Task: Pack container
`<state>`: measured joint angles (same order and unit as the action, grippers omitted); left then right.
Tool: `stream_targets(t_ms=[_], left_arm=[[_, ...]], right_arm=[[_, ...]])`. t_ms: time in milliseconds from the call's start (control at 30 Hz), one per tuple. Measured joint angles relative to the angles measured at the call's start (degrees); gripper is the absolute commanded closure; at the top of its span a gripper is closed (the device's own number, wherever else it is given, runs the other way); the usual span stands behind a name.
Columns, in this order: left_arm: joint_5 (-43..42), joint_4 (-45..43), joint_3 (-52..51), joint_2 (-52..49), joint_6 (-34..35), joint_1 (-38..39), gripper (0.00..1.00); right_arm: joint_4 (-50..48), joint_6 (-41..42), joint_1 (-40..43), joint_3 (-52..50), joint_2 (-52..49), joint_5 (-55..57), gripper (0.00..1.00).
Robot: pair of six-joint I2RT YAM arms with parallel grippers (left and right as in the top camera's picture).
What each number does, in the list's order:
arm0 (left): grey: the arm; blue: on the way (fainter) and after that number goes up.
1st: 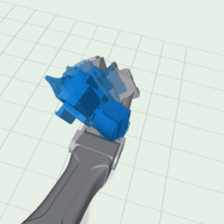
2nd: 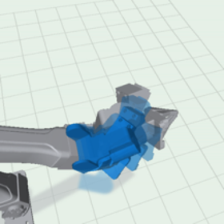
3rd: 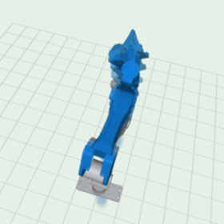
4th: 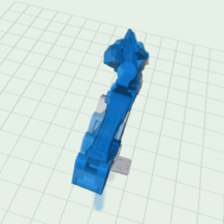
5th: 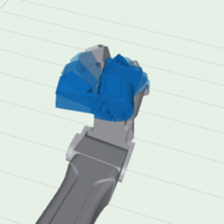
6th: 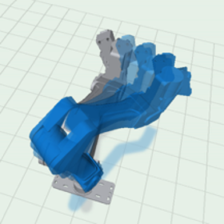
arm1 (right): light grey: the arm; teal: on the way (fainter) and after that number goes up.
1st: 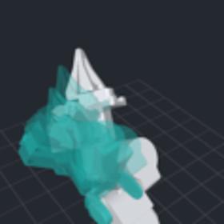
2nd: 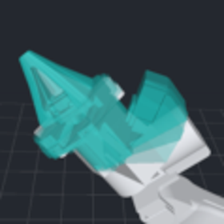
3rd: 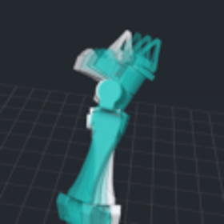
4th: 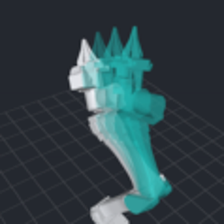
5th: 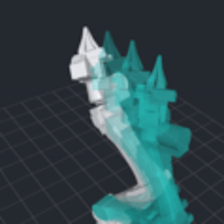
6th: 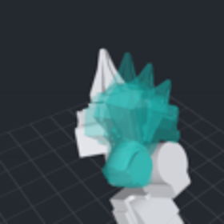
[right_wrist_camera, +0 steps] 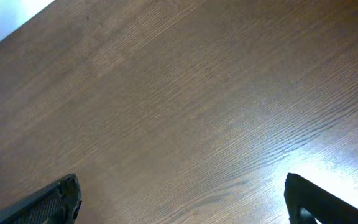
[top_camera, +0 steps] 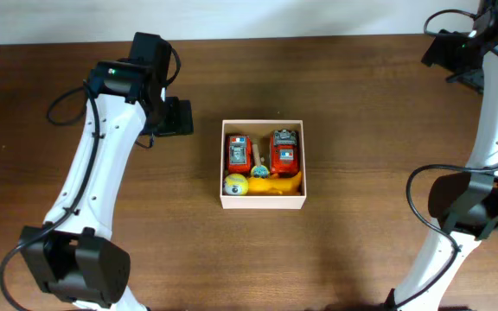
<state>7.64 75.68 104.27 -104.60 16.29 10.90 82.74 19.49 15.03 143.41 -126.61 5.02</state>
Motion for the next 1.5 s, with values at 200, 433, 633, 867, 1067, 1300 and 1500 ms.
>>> stream_targets(t_ms=[200,433,633,867,1067,1300,1500], left_arm=[[0.2,0.0,0.0,0.0,0.0,0.0,0.01],[0.3,0.0,0.0,0.0,0.0,0.0,0.01],[0.3,0.0,0.0,0.0,0.0,0.0,0.01],[0.3,0.1,0.0,0.0,0.0,0.0,0.01],[0.8,-7.9,-0.2,3.3,0.3,0.0,0.01],[7.1,-21.3,-0.3,20.3,-1.0,0.0,0.01],[9.5,-39.8,-9.3,34.6,-9.7,-0.2,0.01]], right_arm=[[0.0,0.0,0.0,0.0,0.0,0.0,0.01],[0.0,0.0,0.0,0.0,0.0,0.0,0.01],[0.0,0.0,0.0,0.0,0.0,0.0,0.01],[0.0,0.0,0.0,0.0,0.0,0.0,0.01],[0.0,0.0,0.0,0.0,0.0,0.0,0.01],[0.0,0.0,0.0,0.0,0.0,0.0,0.01],[0.0,0.0,0.0,0.0,0.0,0.0,0.01]])
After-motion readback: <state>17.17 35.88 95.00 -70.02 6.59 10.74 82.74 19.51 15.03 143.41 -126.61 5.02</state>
